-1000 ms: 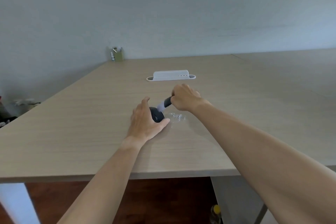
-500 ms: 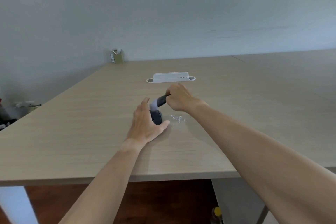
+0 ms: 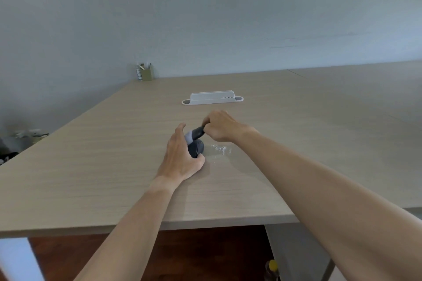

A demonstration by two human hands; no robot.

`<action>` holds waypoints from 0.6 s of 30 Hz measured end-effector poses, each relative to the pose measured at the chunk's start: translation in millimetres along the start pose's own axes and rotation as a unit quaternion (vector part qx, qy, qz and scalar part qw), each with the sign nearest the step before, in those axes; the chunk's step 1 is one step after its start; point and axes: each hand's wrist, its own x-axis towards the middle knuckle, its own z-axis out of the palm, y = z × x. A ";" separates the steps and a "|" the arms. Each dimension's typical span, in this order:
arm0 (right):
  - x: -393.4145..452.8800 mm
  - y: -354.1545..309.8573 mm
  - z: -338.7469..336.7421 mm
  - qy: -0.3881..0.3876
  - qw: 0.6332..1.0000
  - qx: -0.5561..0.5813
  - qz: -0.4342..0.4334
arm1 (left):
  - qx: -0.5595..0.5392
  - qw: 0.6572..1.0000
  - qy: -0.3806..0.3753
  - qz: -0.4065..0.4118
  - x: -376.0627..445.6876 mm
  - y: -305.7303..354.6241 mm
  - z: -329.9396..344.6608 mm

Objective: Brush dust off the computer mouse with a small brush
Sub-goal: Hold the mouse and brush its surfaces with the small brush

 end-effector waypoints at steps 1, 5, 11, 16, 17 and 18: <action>-1.6 1.3 0.3 -0.008 1.000 -0.027 -0.003 | -0.002 1.000 -0.001 -0.001 0.0 0.0 -0.3; -7.9 7.4 -8.1 0.041 0.987 -0.157 0.011 | 0.003 1.000 -0.004 -0.004 -2.3 1.6 -2.0; 3.0 9.5 -6.9 0.034 0.998 0.042 0.017 | 0.017 1.000 0.004 -0.005 0.0 0.1 -2.1; -6.1 11.6 -5.1 0.023 0.995 -0.095 0.033 | -0.003 1.000 -0.006 -0.005 -1.2 -0.1 -1.9; -5.1 12.7 -6.2 0.038 0.993 -0.107 0.038 | -0.006 1.000 -0.007 -0.006 -1.1 -0.3 -1.9; -4.7 12.5 -8.1 0.050 0.993 -0.095 0.038 | -0.007 1.000 -0.008 -0.005 -1.1 -0.4 -1.8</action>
